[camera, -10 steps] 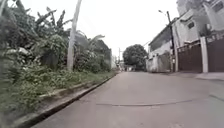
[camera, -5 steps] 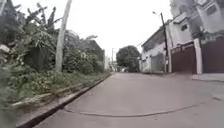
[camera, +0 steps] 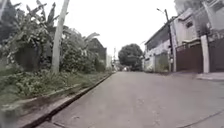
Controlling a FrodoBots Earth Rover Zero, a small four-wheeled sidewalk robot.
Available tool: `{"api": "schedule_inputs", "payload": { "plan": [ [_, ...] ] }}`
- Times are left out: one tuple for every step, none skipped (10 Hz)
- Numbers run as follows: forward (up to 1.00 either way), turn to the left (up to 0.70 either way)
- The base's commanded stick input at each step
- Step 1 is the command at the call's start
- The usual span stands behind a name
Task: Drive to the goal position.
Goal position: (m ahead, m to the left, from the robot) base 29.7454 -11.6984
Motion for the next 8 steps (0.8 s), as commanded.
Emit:
{"api": "schedule_inputs", "payload": {
  "plan": [
    [0.7, 0.0],
    [0.7, 0.0],
    [0.7, 0.0],
    [0.7, 0.0],
    [0.7, -0.31],
    [0.7, -0.07],
    [0.7, -0.03],
    [0.7, 0.0]
  ]
}}
